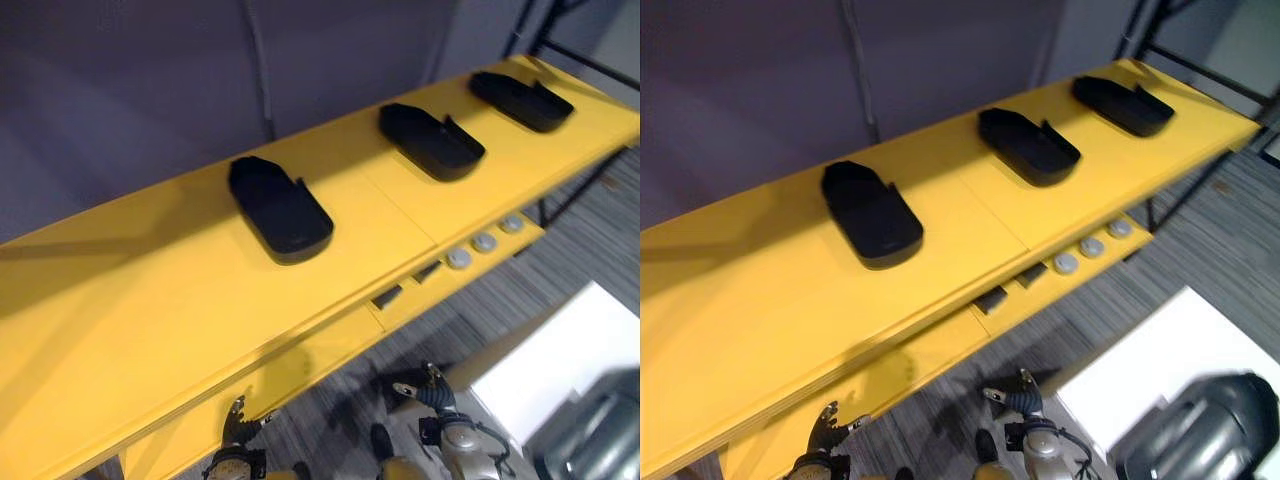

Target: Walk over and take plastic housings, then place them on the shelf

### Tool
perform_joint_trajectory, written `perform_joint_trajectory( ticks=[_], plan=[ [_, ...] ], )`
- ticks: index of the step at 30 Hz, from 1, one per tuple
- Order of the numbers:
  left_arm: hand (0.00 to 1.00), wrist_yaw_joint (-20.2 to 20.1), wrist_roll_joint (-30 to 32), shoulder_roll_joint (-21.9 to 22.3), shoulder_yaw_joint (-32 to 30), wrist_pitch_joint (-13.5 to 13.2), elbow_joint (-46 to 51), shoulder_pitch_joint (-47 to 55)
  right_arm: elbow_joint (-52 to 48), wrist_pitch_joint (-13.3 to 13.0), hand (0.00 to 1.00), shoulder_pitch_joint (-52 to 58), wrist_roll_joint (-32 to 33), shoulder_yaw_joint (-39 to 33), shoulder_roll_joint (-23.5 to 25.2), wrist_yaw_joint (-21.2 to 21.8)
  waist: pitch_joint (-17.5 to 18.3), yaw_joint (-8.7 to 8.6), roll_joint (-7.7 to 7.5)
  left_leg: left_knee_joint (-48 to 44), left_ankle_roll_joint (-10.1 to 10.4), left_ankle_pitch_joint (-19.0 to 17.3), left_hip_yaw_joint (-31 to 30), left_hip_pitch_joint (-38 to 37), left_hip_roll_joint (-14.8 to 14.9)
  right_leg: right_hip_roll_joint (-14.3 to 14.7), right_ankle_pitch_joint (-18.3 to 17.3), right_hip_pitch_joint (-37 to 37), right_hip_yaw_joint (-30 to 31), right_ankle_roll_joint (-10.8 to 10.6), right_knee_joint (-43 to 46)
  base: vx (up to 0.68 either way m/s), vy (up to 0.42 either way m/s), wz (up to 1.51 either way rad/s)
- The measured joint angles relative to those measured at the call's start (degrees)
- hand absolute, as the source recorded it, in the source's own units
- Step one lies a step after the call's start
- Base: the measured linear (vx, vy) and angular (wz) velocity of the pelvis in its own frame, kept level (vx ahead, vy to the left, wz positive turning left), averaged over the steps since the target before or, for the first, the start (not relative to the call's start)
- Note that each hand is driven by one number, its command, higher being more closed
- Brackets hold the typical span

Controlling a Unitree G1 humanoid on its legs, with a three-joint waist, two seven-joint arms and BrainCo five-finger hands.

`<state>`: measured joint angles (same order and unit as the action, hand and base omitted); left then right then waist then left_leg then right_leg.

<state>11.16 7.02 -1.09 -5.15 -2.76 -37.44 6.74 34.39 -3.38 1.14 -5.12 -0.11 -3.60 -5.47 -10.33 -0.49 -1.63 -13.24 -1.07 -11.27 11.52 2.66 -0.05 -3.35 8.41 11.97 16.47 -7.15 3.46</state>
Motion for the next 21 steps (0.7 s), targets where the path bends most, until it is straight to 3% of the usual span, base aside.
perform_joint_trajectory(
  ticks=[1, 2, 3, 4, 5, 8, 9, 10, 13, 14, 18, 21],
  plan=[
    [0.00, 0.00, 0.03, 0.02, 0.01, -0.02, -0.01, -1.10, -0.13, 0.00, 0.00, -0.71, -0.06, 0.63, -0.09, 0.01, -0.48, 0.04, 0.06, -0.20, -1.12, 0.58, 1.41, 0.91, 0.83, 0.37, 2.93, 0.84, -1.72, 0.60, -1.62, -0.22, 0.014, -0.99],
    [0.00, -0.07, 0.07, -0.06, 0.16, -0.09, -0.26, -2.58, -0.18, 0.03, 0.00, -1.61, -0.06, 0.55, -0.04, 0.00, -1.61, -0.14, 0.24, 0.37, -1.67, 0.90, 3.80, 1.06, 1.37, 0.27, -0.54, 2.89, -9.76, 3.01, 4.29, -0.21, 0.024, -1.01],
    [0.00, -0.07, 0.07, -0.04, 0.56, -0.09, -0.43, -3.12, -0.03, 0.13, 0.00, -1.39, -0.06, 0.05, -0.36, -0.04, -2.18, -0.15, 0.53, 1.16, -2.02, 1.49, 5.69, 0.02, 1.53, -0.47, -9.27, 5.19, -18.15, 5.59, 17.51, -0.18, 0.031, -0.79],
    [0.00, -0.08, 0.08, 0.04, 0.75, -0.04, -0.52, -3.13, 0.09, 0.13, 0.00, -1.08, -0.07, 0.05, -0.64, -0.06, -2.36, -0.28, 0.81, 1.50, -2.02, 1.63, 6.51, -0.66, 1.74, -0.93, -12.30, 4.77, -21.38, 6.55, 21.72, -0.11, 0.067, -0.79],
    [0.00, -0.10, 0.11, 0.08, 1.14, 0.00, -0.51, -2.54, 0.37, 0.11, 0.00, -0.43, -0.21, 0.07, -1.00, -0.05, -2.51, -0.32, 1.24, 2.00, -1.92, 1.78, 8.31, -2.07, 2.34, -1.88, -16.18, 1.92, -26.94, 6.24, 25.90, -0.07, 0.025, -0.63],
    [0.00, -0.11, 0.12, -0.64, 0.76, 0.31, -1.28, -1.82, 3.10, 0.02, 0.00, -1.12, -2.44, 0.25, -1.04, 0.00, -1.87, 0.18, 0.96, 1.52, -1.49, 2.04, 15.11, -2.41, 4.35, -4.30, -22.16, -5.31, -34.92, 4.91, 24.00, -0.07, -0.032, -1.24],
    [0.00, -0.12, 0.12, -0.66, 0.02, 0.42, -1.33, -1.58, 5.38, 0.03, 0.00, -2.76, -2.49, 0.57, -1.06, 0.00, -1.26, 1.14, 0.48, 0.60, -1.33, 2.02, 19.40, -1.78, 5.16, -6.40, -21.50, -6.74, -38.02, 5.20, 19.60, -0.05, -0.093, -1.84],
    [0.00, -0.11, 0.09, -0.82, -0.41, 0.42, -1.39, -1.64, 6.16, 0.03, 0.00, -3.66, -2.50, 1.12, -1.18, 0.00, -0.90, 1.92, -0.01, 0.13, -1.21, 1.99, 21.10, -1.30, 5.34, -6.62, -21.25, -6.60, -37.92, 4.68, 16.35, -0.07, -0.135, -1.85],
    [0.00, -0.05, -0.09, 0.74, -0.64, 0.39, -2.36, -1.78, 10.56, 0.13, 0.00, -5.34, -2.52, 3.15, -3.35, -0.01, 1.47, 1.77, 2.91, 2.74, 1.09, 3.66, 21.78, -0.81, 8.74, 1.54, -11.47, -8.19, -33.10, 6.17, 2.82, -0.05, -0.192, -1.42],
    [0.00, -0.06, -0.12, 0.98, -0.16, 0.11, -2.41, -1.76, 11.23, 0.22, 0.00, -5.32, -2.65, 3.06, -3.68, -0.02, 2.17, 2.12, 2.70, 3.75, 2.03, 4.34, 23.74, -1.49, 9.67, 3.08, -9.11, -7.94, -32.49, 6.71, 0.17, -0.05, -0.168, -1.58],
    [0.00, -0.12, -0.12, 1.50, -0.04, 0.18, -5.59, -1.30, 11.04, 0.22, 0.00, -3.56, -3.74, 3.07, -4.75, 0.00, 3.13, 1.49, 2.55, 4.37, 3.44, 5.35, 27.22, -5.05, 10.76, 5.17, -6.59, -8.69, -29.41, 8.69, -3.26, -0.04, -0.108, -1.06],
    [0.00, -0.18, -0.09, 1.28, -0.03, 0.22, -7.21, -1.22, 10.93, 0.22, 0.00, -0.48, -4.30, 2.99, -4.67, 0.01, 3.26, 1.11, 2.59, 4.58, 4.47, 5.98, 27.25, -6.97, 11.31, 5.80, -6.60, -9.35, -29.50, 8.70, -3.79, -0.08, -0.073, -0.37]
  ],
)
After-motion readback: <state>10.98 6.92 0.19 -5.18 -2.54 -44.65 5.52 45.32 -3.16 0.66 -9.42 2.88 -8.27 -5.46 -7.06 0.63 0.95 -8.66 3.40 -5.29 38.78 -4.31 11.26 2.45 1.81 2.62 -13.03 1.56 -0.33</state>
